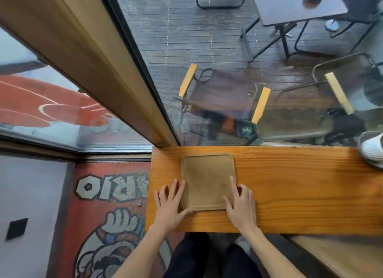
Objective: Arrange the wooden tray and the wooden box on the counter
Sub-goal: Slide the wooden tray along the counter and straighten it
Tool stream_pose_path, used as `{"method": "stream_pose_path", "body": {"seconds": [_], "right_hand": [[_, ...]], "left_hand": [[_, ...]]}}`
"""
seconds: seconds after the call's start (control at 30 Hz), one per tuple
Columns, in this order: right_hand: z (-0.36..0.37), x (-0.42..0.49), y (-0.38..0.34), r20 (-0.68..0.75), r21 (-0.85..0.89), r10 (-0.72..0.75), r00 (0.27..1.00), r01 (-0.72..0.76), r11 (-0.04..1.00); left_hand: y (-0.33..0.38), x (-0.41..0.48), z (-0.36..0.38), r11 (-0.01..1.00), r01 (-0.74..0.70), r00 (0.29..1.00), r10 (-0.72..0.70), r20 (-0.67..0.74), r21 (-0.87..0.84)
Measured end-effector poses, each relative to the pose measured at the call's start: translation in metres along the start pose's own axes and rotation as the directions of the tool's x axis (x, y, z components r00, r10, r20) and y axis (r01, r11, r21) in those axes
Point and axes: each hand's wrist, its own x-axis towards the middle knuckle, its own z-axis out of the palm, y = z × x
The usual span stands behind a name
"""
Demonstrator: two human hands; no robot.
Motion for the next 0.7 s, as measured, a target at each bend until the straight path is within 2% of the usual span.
{"method": "stream_pose_path", "body": {"seconds": [0.1, 0.23, 0.37, 0.47, 0.53, 0.7], "right_hand": [[0.012, 0.001, 0.017, 0.030, -0.165, -0.189, 0.981, 0.192, 0.967], [0.021, 0.011, 0.032, 0.039, -0.152, -0.261, 0.964, 0.264, 0.952], [0.036, 0.012, 0.038, -0.048, -0.131, -0.277, 0.960, 0.269, 0.954], [0.045, 0.016, 0.049, -0.133, -0.139, -0.367, 0.921, 0.350, 0.926], [0.046, 0.016, 0.050, -0.161, -0.144, -0.400, 0.902, 0.379, 0.914], [0.048, 0.013, 0.048, -0.211, -0.095, -0.378, 0.902, 0.366, 0.926]], "left_hand": [[-0.013, 0.001, 0.017, 0.993, -0.115, 0.990, 0.117, -0.077, 0.026], [-0.015, 0.007, 0.028, 0.968, -0.230, 0.960, 0.243, -0.137, 0.101], [-0.016, 0.013, 0.046, 0.967, -0.221, 0.933, 0.247, -0.261, 0.126], [-0.021, 0.020, 0.057, 0.962, -0.220, 0.898, 0.263, -0.351, 0.160], [-0.023, 0.021, 0.060, 0.959, -0.210, 0.880, 0.270, -0.390, 0.190], [-0.025, 0.020, 0.063, 0.962, -0.190, 0.863, 0.259, -0.434, 0.196]]}}
